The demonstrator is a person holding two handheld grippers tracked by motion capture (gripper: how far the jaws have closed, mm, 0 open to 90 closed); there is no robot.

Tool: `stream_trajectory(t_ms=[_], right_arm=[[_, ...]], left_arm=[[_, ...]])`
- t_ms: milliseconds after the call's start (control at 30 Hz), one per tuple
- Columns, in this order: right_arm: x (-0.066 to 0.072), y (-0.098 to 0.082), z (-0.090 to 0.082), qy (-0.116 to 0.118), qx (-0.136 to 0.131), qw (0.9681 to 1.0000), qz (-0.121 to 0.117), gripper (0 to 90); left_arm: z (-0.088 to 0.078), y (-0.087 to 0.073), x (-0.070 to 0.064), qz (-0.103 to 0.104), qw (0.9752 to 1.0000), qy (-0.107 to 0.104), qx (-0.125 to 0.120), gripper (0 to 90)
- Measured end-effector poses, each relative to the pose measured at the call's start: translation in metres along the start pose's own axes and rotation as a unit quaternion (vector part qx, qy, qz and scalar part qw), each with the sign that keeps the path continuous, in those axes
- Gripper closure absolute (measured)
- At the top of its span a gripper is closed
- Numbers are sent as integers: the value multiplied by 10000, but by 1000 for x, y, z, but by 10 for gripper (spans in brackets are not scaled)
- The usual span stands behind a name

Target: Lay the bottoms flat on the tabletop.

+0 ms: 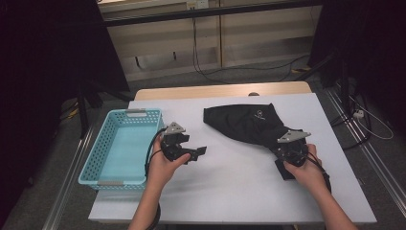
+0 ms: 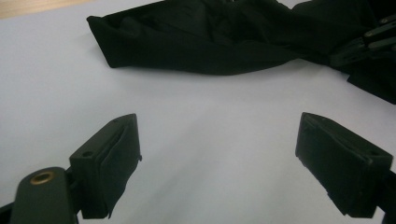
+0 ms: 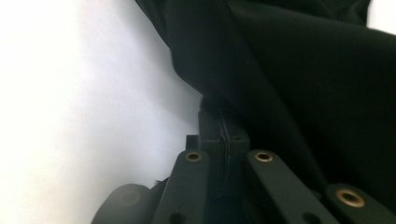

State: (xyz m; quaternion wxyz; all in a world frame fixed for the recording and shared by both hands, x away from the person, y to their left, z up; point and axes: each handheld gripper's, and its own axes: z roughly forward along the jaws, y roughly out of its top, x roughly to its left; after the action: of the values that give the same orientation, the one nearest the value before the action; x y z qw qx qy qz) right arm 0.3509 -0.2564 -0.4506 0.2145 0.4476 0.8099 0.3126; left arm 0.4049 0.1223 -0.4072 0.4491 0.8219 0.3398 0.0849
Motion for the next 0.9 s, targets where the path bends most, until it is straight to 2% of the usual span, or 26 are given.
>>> stream_trajectory(t_ms=[167,367,500,600,667,700,733,800,900], right_arm=[[13,12,-14,475,-346,9983,33,896],[38,26,-24,1082,-685,9917,-96,900],[55,32,-23,1387,-729,9873,-245,900],[62,31,-17,1544,-646,9857,-193,898],[64,28,-11,1503,-574,9868,-195,844],[65,27,-8,1380,-513,9889,-213,726],[64,27,-7,1243,-513,9907,-214,649],[59,27,-8,949,-539,9938,-204,620],[46,25,-10,286,-584,9977,-189,550]], left_arm=[[3,0,-1,22,10000,-25,38,140],[1,1,-2,51,10000,-28,27,140],[1,1,-2,50,10000,-13,29,140],[1,0,-3,56,10000,-17,51,140],[2,-1,-3,69,10000,-12,66,140],[2,-1,-3,65,10000,-12,70,140],[2,-1,-3,74,10000,-8,63,140],[2,-1,-4,84,9999,-14,66,140],[3,-1,-5,96,9999,-9,87,140]])
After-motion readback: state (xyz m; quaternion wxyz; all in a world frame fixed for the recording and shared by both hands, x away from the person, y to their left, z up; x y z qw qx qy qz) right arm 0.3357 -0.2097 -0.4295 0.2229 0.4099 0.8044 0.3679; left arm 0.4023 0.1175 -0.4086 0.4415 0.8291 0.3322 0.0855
